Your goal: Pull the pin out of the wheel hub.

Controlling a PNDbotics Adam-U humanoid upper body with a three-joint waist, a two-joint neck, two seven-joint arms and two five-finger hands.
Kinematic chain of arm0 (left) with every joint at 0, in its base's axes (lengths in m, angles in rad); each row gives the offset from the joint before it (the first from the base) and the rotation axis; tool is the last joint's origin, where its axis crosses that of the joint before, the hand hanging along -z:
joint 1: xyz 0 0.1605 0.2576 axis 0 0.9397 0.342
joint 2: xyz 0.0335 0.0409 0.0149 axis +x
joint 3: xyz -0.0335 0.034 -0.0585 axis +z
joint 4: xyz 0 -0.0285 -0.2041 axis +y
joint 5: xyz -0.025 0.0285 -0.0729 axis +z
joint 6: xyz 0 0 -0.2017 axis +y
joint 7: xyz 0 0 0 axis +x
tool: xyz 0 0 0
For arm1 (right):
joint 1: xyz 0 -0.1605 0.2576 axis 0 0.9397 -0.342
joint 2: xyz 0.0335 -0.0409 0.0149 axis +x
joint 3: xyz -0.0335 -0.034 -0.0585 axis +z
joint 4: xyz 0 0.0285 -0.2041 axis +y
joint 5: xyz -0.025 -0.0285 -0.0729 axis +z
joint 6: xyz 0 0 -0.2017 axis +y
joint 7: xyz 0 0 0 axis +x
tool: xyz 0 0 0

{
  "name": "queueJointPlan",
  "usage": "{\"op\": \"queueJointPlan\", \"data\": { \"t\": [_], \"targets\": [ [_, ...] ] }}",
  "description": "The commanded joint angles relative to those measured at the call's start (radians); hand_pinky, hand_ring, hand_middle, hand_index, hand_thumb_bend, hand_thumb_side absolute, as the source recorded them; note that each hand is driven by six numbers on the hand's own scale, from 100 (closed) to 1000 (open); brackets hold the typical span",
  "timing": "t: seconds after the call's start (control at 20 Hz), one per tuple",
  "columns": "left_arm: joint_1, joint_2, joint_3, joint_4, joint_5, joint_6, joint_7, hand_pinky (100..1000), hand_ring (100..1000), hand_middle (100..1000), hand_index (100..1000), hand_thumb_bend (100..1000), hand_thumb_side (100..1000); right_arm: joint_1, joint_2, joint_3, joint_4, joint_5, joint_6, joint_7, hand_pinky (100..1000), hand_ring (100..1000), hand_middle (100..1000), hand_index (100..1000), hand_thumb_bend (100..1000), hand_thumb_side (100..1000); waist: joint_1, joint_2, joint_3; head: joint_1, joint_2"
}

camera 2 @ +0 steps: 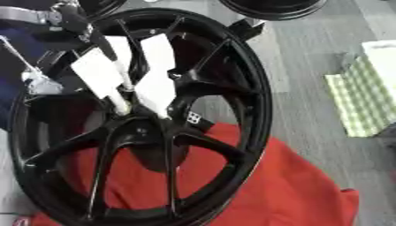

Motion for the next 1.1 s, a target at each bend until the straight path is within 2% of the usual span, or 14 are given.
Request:
{"op": "queueJointPlan", "data": {
  "t": [0.05, 0.35, 0.55, 0.9, 1.1],
  "targets": [
    [-0.019, 0.035, 0.038, -0.016, 0.017, -0.002, 0.002, 100, 100, 170, 380, 100, 224, -0.006, -0.018, -0.01, -0.009, 0.008, 0.001, -0.001, 433, 579, 515, 717, 444, 673, -0.004, -0.028, 0.002, -0.001, -0.009],
    [0.0, 0.067, 0.079, -0.034, 0.067, 0.004, -0.008, 100, 100, 169, 379, 100, 227, -0.005, -0.021, -0.012, -0.01, 0.012, 0.006, -0.001, 433, 579, 515, 717, 444, 673, -0.005, -0.032, 0.008, -0.006, -0.006],
    [0.043, 0.112, 0.122, -0.057, 0.09, 0.003, -0.002, 100, 100, 171, 380, 100, 220, -0.006, -0.023, -0.013, -0.012, 0.016, 0.009, -0.001, 433, 579, 515, 717, 444, 672, -0.007, -0.034, 0.015, -0.009, -0.004],
    [0.197, 0.212, 0.254, -0.094, 0.137, -0.004, 0.07, 100, 100, 165, 379, 100, 235, -0.005, -0.024, -0.023, -0.014, 0.02, 0.015, -0.001, 432, 578, 514, 716, 447, 671, -0.013, -0.032, 0.027, -0.02, -0.008],
    [0.287, 0.248, 0.337, -0.065, 0.163, 0.002, 0.115, 100, 100, 157, 377, 100, 271, -0.004, -0.024, -0.029, -0.015, 0.021, 0.017, -0.001, 432, 578, 513, 716, 447, 668, -0.018, -0.031, 0.037, -0.028, -0.011]
  ]
}}
